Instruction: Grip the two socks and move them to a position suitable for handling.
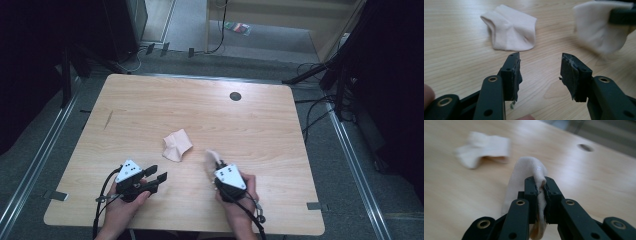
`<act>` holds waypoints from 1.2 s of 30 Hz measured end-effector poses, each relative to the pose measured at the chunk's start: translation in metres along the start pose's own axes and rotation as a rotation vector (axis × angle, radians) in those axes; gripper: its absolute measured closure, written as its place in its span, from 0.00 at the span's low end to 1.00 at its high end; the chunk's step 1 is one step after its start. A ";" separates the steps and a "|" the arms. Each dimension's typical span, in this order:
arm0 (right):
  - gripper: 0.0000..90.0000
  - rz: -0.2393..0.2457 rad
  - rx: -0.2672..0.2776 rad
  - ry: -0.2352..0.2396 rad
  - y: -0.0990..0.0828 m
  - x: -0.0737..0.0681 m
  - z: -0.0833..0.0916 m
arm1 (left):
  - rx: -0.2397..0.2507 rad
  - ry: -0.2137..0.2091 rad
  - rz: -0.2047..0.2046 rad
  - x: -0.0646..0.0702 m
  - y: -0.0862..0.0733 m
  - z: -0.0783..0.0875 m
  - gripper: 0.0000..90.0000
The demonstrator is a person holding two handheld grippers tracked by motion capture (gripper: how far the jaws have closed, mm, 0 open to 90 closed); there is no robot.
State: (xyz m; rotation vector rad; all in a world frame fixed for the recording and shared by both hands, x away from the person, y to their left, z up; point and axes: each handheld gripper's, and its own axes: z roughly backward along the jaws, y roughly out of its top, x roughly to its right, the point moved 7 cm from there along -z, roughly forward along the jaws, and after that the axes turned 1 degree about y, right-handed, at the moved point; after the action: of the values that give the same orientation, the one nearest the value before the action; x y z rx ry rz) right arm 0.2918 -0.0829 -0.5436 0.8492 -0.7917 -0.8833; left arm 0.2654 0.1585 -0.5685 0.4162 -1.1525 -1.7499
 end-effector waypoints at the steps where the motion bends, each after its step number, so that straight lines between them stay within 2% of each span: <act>1: 0.92 0.047 -0.003 -0.137 0.000 0.030 0.005 | 0.009 0.028 -0.004 -0.006 0.001 0.003 0.60; 3: 0.92 0.083 -0.020 -0.213 -0.004 0.047 0.006 | 0.017 0.036 0.011 -0.011 0.001 0.004 0.62; 4: 0.92 0.066 -0.030 -0.225 -0.008 0.052 0.005 | 0.018 0.041 0.020 -0.013 0.001 0.004 0.63; 6: 0.92 0.031 -0.054 -0.206 -0.015 0.052 0.001 | 0.015 0.040 0.028 -0.015 0.000 0.003 0.66; 9: 0.92 0.057 -0.049 -0.131 -0.016 0.029 -0.004 | 0.006 0.025 0.028 -0.011 -0.002 0.001 0.69; 10: 0.92 0.068 -0.044 -0.094 -0.014 0.015 -0.005 | 0.005 0.022 0.026 -0.010 -0.002 0.000 0.71; 14: 0.91 0.142 -0.037 -0.007 -0.015 -0.027 -0.008 | -0.004 0.000 0.005 -0.001 -0.004 -0.002 0.79; 17: 0.87 0.154 -0.037 0.061 -0.015 -0.051 -0.007 | -0.020 -0.026 -0.001 0.004 -0.006 -0.003 0.86; 18: 0.82 0.148 -0.030 0.104 -0.015 -0.059 -0.006 | -0.026 -0.037 -0.003 0.006 -0.007 -0.004 0.87; 21: 0.61 0.137 -0.024 0.296 -0.014 -0.084 0.000 | -0.048 -0.059 0.002 0.008 -0.009 -0.007 0.86; 22: 0.56 0.116 -0.031 0.330 -0.013 -0.087 0.002 | -0.053 -0.070 0.008 0.009 -0.009 -0.007 0.85; 24: 0.49 0.030 -0.014 0.393 -0.008 -0.084 0.006 | -0.055 -0.075 0.007 0.009 -0.010 -0.008 0.81; 25: 0.48 -0.044 -0.008 0.448 -0.005 -0.078 0.008 | -0.056 -0.079 0.012 0.009 -0.010 -0.007 0.79; 27: 0.48 -0.131 0.001 0.489 -0.001 -0.063 0.012 | -0.056 -0.096 0.017 0.010 -0.009 -0.007 0.74; 29: 0.55 -0.169 0.006 0.448 -0.001 -0.041 0.013 | -0.053 -0.105 0.018 0.012 -0.009 -0.007 0.71; 32: 0.66 -0.200 -0.036 0.369 -0.009 -0.013 0.011 | -0.041 -0.131 0.032 0.017 -0.007 -0.009 0.66; 34: 0.70 -0.220 -0.103 0.343 -0.018 -0.004 0.006 | -0.042 -0.144 0.022 0.022 -0.007 -0.011 0.64; 36: 0.73 -0.270 -0.126 0.354 -0.023 -0.004 0.002 | -0.046 -0.148 0.016 0.025 -0.007 -0.012 0.64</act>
State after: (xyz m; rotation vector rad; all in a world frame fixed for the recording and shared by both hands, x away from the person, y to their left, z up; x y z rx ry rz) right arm 0.2816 -0.0887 -0.5636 0.9806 -0.3144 -0.9737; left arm 0.2581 0.1320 -0.5754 0.2530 -1.2134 -1.8141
